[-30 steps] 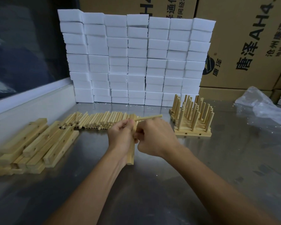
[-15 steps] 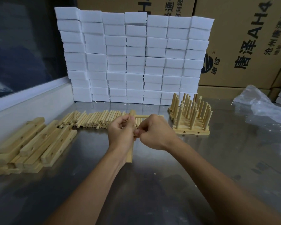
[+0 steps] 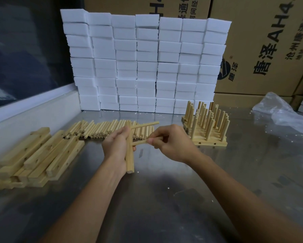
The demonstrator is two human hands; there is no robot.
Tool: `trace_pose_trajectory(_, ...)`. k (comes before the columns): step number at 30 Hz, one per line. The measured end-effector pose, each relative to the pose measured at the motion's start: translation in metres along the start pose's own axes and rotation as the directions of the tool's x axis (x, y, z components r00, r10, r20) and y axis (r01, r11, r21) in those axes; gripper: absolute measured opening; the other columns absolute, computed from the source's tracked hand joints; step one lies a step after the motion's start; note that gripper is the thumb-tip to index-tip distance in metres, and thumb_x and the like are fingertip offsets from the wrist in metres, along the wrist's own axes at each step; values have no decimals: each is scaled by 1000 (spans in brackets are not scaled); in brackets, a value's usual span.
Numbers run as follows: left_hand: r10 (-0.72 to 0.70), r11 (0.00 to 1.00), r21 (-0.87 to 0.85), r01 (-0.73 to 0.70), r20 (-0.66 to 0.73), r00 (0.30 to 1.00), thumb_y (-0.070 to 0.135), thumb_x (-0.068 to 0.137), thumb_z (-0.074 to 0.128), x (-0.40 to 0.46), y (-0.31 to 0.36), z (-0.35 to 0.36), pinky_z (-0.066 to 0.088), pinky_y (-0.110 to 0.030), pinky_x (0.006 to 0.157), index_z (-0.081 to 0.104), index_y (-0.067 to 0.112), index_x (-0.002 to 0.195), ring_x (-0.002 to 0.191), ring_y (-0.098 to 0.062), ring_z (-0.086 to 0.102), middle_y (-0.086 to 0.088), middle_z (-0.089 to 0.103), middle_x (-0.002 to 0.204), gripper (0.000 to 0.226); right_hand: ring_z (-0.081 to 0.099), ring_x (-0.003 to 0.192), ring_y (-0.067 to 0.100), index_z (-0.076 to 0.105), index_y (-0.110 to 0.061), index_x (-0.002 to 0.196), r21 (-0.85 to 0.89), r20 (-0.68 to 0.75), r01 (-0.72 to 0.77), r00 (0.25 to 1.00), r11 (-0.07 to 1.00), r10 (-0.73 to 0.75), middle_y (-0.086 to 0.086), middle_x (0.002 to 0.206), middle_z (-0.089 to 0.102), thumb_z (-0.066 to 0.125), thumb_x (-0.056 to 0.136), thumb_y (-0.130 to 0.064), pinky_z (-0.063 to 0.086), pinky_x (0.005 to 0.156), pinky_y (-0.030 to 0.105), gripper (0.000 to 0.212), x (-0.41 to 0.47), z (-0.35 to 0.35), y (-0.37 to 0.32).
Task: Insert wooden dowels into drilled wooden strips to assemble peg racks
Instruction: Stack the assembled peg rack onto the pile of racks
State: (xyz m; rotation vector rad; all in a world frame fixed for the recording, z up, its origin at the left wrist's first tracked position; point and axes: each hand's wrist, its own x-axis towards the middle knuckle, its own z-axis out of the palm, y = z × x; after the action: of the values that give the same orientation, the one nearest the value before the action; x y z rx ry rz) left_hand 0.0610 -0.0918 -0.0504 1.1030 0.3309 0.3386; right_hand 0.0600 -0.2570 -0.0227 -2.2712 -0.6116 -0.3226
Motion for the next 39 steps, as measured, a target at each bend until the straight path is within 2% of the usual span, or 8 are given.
trace_pose_trajectory(7, -61, 997, -30, 69, 207, 976, 10, 96, 60, -1, -4, 1, 50, -26, 45, 66, 15, 117, 54, -18, 61, -17, 69, 92, 23, 56, 52, 0, 75, -8, 91, 202, -101, -56, 992, 978, 78, -6, 69, 70, 75, 87, -18, 48, 55, 18, 11, 1, 2, 0)
trace_pose_trajectory(12, -59, 992, -109, 66, 63, 996, 11, 96, 62, 8, -6, -3, 44, -22, 39, 67, 6, 114, 47, -16, 53, -15, 68, 84, 20, 60, 57, 12, 68, -11, 111, 349, 41, -158, 987, 924, 153, 9, 79, 75, 72, 89, -16, 47, 53, 17, 23, 0, -6, 11)
trace_pose_trajectory(16, -99, 981, -166, 101, 23, 995, 16, 98, 59, 15, -7, -9, 42, -20, 38, 61, 0, 125, 44, -13, 50, -11, 63, 79, 32, 66, 71, 13, 66, -18, 114, 121, -100, -302, 944, 946, 314, 1, 82, 73, 65, 92, -21, 55, 72, 31, 22, 4, 1, 40)
trace_pose_trajectory(19, -87, 982, -165, 87, 9, 996, 16, 98, 60, 15, -7, -7, 42, -19, 38, 61, 1, 126, 43, -13, 51, -11, 61, 76, 32, 63, 93, 14, 57, -25, 130, -52, -82, -309, 949, 950, 304, 0, 110, 65, 61, 94, -41, 53, 86, 35, 40, 8, 15, 53)
trace_pose_trajectory(25, -77, 986, -149, 75, -11, 997, 17, 97, 60, 18, -10, -6, 43, -19, 38, 63, 0, 122, 45, -15, 51, -11, 61, 78, 30, 29, 141, 32, 33, -38, 149, -388, 56, -279, 944, 878, 325, 4, 155, 32, 30, 93, -71, 25, 110, 56, 65, 29, 48, 60)
trace_pose_trajectory(32, -101, 982, -156, 103, 21, 995, 20, 98, 60, 22, -11, -7, 44, -22, 40, 64, 7, 123, 50, -16, 51, -15, 68, 99, 28, 41, 127, 33, 64, -20, 119, -470, 20, -319, 928, 823, 371, 7, 130, 53, 25, 98, -64, 34, 103, 53, 62, 36, 48, 52)
trace_pose_trajectory(35, -108, 982, -157, 110, 21, 994, 19, 97, 61, 22, -12, -8, 44, -22, 40, 65, 7, 120, 50, -16, 52, -15, 69, 102, 26, 57, 105, 33, 66, -11, 95, -449, -96, -376, 922, 810, 375, 8, 99, 60, 39, 100, -51, 48, 92, 47, 49, 35, 43, 46)
trace_pose_trajectory(39, -113, 981, -157, 115, 21, 993, 17, 97, 60, 22, -11, -8, 44, -21, 39, 65, 7, 121, 50, -16, 52, -15, 68, 99, 26, 66, 85, 30, 70, -9, 93, -424, -197, -446, 895, 788, 401, 9, 89, 68, 59, 91, -25, 58, 78, 41, 20, 29, 33, 47)
